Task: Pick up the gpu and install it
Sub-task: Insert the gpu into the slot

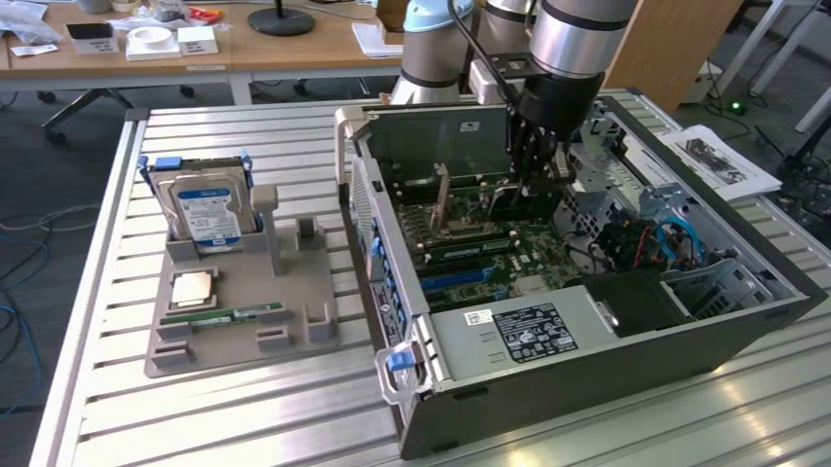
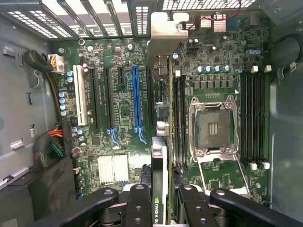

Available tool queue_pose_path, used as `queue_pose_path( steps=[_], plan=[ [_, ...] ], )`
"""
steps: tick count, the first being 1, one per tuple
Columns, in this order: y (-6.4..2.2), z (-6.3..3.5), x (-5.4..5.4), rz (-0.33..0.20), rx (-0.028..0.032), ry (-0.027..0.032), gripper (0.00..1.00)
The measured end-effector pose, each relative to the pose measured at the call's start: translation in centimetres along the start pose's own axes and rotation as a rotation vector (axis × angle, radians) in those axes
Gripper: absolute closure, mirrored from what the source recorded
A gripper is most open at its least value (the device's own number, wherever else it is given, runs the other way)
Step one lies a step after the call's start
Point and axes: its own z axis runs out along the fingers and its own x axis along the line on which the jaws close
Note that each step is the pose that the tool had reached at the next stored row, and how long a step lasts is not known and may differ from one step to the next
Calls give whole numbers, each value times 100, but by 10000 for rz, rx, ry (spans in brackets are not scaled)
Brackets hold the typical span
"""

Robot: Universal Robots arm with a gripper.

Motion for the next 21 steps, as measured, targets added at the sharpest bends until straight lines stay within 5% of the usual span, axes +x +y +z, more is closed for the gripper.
queue_pose_path(
  steps=[21],
  plan=[
    [8,142,66,-1,0,0,73]
  ],
)
